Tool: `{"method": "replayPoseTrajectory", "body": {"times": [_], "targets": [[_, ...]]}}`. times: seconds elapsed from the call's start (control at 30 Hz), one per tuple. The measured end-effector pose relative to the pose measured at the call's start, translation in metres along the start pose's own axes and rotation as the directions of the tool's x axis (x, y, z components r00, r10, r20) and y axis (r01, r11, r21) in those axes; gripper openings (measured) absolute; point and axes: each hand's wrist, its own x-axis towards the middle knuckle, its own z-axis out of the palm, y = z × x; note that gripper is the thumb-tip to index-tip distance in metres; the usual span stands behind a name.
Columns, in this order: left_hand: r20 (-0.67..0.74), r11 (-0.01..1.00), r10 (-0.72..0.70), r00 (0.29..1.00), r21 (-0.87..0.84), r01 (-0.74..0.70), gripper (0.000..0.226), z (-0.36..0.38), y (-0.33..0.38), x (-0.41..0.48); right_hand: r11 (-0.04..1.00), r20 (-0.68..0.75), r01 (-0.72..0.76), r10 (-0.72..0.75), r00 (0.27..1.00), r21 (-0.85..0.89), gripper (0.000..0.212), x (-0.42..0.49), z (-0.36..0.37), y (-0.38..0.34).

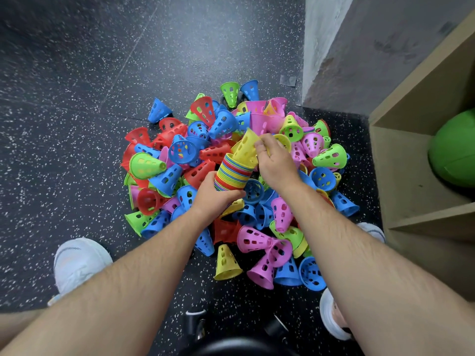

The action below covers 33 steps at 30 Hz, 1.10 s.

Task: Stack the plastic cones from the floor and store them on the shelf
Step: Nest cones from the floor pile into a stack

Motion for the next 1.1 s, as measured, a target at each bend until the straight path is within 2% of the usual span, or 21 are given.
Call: {"method": "replayPoseTrajectory", "body": {"times": [0.1,0.17,0.27,0.33,0.47,0.57,0.63,0.77,0.83,0.9,0.97,1.03,1.1], "targets": [[-0.022,1.000,0.006,1.000,-0.006,-0.006,0.056,-0.003,0.002,-0.001,0.995,0.176,0.085,-0.075,0.981,-0.048,0.029,-0.005,0.010,-0.001],[-0.039,1.000,0.002,0.999,-0.021,-0.003,0.055,-0.007,0.001,0.000,0.999,0.255,0.050,-0.054,0.965,0.022,0.033,-0.010,0.015,-0.004],[-0.033,1.000,-0.006,0.999,-0.030,0.005,0.059,-0.014,-0.002,-0.002,0.986,0.293,-0.074,0.028,0.956,0.148,0.039,-0.013,0.016,-0.008],[-0.021,1.000,-0.001,1.000,-0.031,0.000,0.061,-0.019,-0.002,-0.005,0.985,0.255,-0.097,0.058,0.965,0.142,0.038,-0.012,0.016,-0.006],[-0.022,0.999,-0.008,1.000,-0.053,0.007,0.059,-0.027,-0.002,-0.011,0.988,0.128,-0.109,0.122,0.984,-0.106,0.024,-0.017,0.012,0.004],[-0.026,0.999,-0.008,1.000,-0.043,0.006,0.054,-0.031,-0.006,-0.014,0.930,0.250,-0.012,0.112,0.962,-0.368,0.029,-0.022,0.011,0.012],[-0.032,0.999,-0.013,0.999,-0.040,0.011,0.055,-0.033,-0.009,-0.013,0.869,0.328,0.028,0.156,0.932,-0.493,0.033,-0.025,0.014,0.018],[-0.019,0.999,-0.029,0.999,-0.035,0.029,0.060,-0.035,-0.013,-0.013,0.825,0.373,0.034,0.218,0.902,-0.565,0.043,-0.029,0.022,0.026],[-0.020,0.999,-0.032,0.999,-0.036,0.032,0.061,-0.035,-0.013,-0.014,0.846,0.340,0.000,0.214,0.916,-0.533,0.042,-0.030,0.022,0.026],[-0.018,0.999,-0.030,0.999,-0.036,0.029,0.060,-0.034,-0.012,-0.014,0.908,0.257,-0.087,0.207,0.944,-0.411,0.039,-0.030,0.020,0.023],[-0.017,0.999,-0.028,0.999,-0.041,0.027,0.062,-0.033,-0.011,-0.014,0.956,0.154,-0.178,0.217,0.964,-0.234,0.048,-0.027,0.015,0.016],[-0.015,0.999,-0.031,0.999,-0.043,0.031,0.065,-0.033,-0.011,-0.013,0.972,0.066,-0.211,0.218,0.974,-0.103,0.062,-0.026,0.008,0.006],[-0.012,0.999,-0.032,0.999,-0.043,0.031,0.065,-0.033,-0.011,-0.012,0.975,-0.005,-0.224,0.224,0.975,-0.012,0.067,-0.022,0.000,-0.005]]}}
